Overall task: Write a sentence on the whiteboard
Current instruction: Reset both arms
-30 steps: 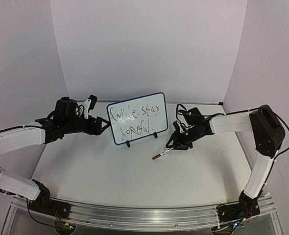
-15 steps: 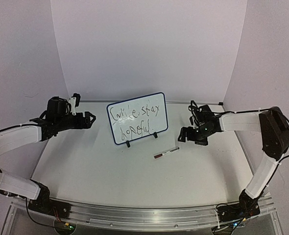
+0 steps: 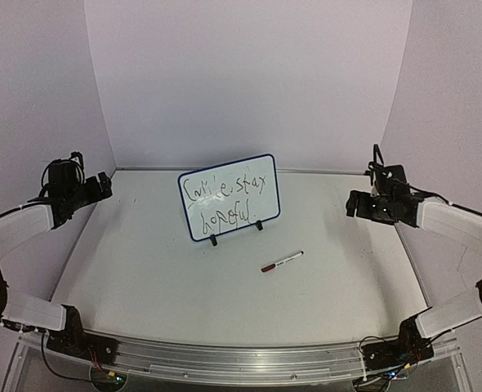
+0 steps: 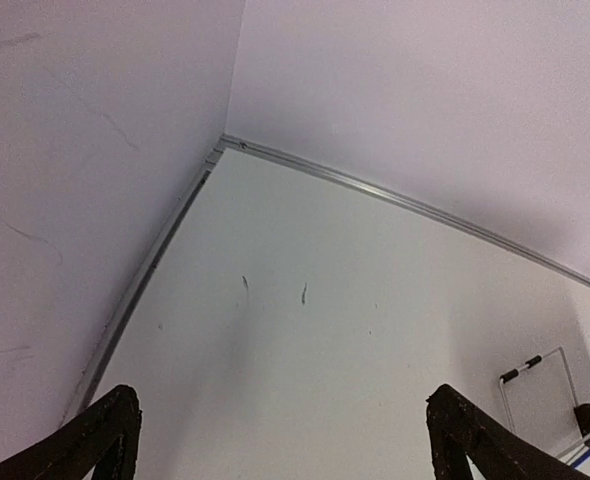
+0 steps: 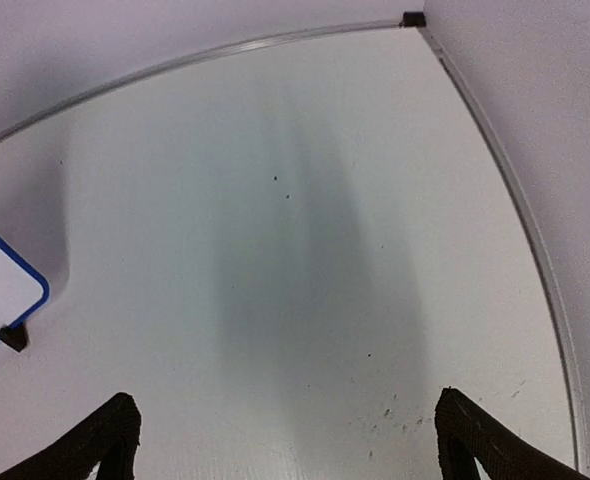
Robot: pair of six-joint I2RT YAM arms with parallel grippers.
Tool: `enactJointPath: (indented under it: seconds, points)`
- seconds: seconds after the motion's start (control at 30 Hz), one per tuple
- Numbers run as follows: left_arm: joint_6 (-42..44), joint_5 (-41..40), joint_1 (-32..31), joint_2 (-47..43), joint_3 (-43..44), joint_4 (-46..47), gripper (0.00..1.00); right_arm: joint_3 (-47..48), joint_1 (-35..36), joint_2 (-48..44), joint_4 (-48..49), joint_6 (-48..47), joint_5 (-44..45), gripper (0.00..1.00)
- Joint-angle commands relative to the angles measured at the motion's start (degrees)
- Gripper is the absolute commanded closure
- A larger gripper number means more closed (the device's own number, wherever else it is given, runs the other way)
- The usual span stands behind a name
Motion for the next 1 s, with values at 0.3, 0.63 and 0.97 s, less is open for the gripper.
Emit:
enactJointPath:
  seconds: [0.3, 0.63, 0.97]
  points:
    - [11.07, -8.67, 0.11, -1.13, -12.74, 27.38, 0.00, -26.97, 0.12, -15.58, 48.07, -15.31, 7.91, 0.02]
    - [9.10, -10.38, 0.11, 2.81, -18.15, 36.00, 0.00, -37.52, 0.13, -10.53, 63.27, -18.62, 11.43, 0.02]
    - [9.16, -10.55, 0.11, 2.56, -19.19, 36.97, 0.00, -38.46, 0.11, -11.08, 63.51, -19.07, 11.60, 0.02]
